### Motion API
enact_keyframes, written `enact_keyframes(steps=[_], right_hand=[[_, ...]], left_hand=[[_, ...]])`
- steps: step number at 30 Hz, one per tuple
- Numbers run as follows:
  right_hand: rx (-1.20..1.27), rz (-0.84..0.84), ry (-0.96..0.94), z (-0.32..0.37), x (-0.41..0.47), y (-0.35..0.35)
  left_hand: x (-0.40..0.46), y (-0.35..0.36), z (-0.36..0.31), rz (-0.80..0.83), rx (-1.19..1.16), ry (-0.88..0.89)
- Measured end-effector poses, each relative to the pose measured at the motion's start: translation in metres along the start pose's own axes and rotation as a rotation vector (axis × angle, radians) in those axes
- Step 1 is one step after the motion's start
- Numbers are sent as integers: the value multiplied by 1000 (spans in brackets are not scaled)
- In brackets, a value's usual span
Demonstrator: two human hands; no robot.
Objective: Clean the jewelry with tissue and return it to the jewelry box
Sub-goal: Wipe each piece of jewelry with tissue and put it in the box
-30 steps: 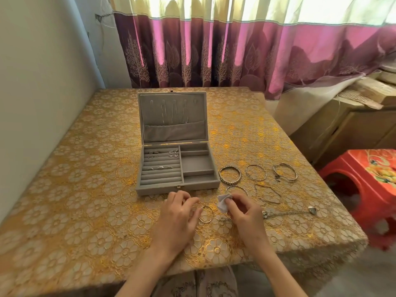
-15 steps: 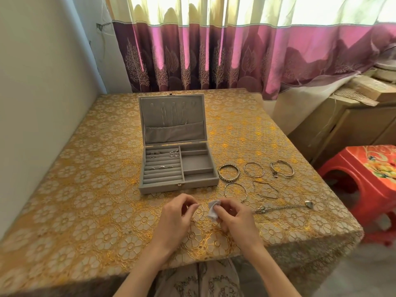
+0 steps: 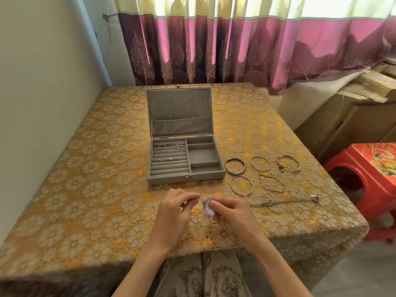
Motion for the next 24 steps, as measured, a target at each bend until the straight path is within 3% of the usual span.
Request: enact_keyframes(steps=[4,10,14,19,24], right_hand=[[-111,9,-59,2,1,7],[-478,13,-291,16,0,11],[-453,-9,-341,15,0,14],[-334,-80,-308,8,-4,12],[-131,-113,-241,6,-6,14]], left_hand=[[-1,0,-8,30,-69,22],[0,1,-8,181,-67,31],[0,-3,-9,191,-105,-8],[-9,0,-2,120,-298,-237],[-20,4,9,-40,-723,-568]])
Point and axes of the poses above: each hand's wrist, its own x-axis towards the middle knuckle, its own y-axis out of the palm, z = x × y, the point moved 7 cm from there along x, towards the middle knuckle, and after that the axes turned 3 degrees about x, right-handed, at the moved point
